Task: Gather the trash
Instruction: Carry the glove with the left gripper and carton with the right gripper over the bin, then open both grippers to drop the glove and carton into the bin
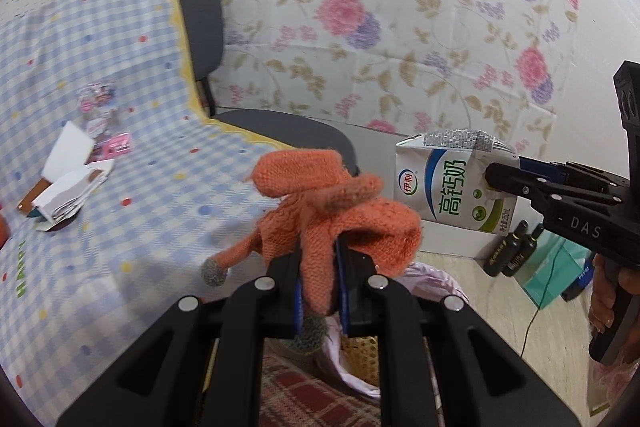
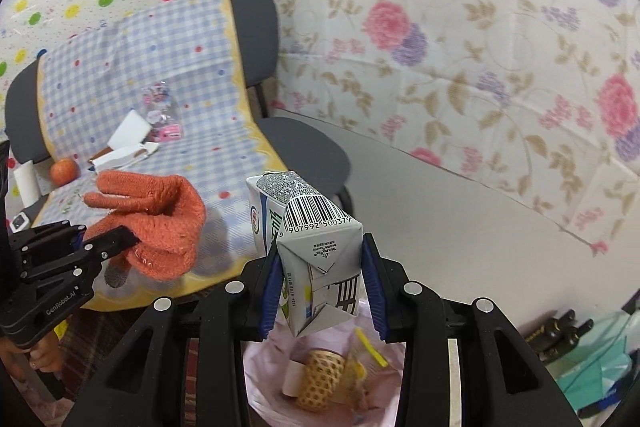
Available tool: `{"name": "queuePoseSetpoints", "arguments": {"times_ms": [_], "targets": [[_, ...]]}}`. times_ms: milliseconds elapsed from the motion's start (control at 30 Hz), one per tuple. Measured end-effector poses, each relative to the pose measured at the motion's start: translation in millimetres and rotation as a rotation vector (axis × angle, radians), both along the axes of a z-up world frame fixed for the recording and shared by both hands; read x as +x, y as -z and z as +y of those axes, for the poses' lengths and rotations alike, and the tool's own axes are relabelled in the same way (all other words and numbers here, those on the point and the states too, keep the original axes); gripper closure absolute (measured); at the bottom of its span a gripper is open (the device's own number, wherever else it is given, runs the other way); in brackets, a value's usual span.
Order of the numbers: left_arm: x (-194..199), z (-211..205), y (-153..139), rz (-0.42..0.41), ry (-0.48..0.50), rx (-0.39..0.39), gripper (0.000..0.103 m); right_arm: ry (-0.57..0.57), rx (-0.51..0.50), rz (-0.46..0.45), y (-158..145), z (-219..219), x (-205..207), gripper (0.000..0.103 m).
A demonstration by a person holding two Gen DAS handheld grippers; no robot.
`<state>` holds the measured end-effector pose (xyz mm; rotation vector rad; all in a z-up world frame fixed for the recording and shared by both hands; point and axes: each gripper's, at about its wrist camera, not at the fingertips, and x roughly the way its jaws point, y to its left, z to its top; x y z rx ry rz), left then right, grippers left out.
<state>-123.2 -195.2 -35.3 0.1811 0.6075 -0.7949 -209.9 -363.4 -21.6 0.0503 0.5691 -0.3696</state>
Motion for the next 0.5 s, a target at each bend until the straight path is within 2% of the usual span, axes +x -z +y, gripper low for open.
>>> {"name": "queuePoseSetpoints", "arguments": {"times_ms": [333,433,500], "targets": [[-1,-56,16,0.050,0.109,0.064,0.090,0.086,0.031,0.025,14,-38,-9,0.065],[2,-67,20,0.072,0.125,0.083,0.088,0.097,0.042,0.027,18,-45,-6,0.065],[6,-74,24,0.093,0.129,0.095,0.081,0.104,0.049,0.029,22,-50,-4,0.065]]}}
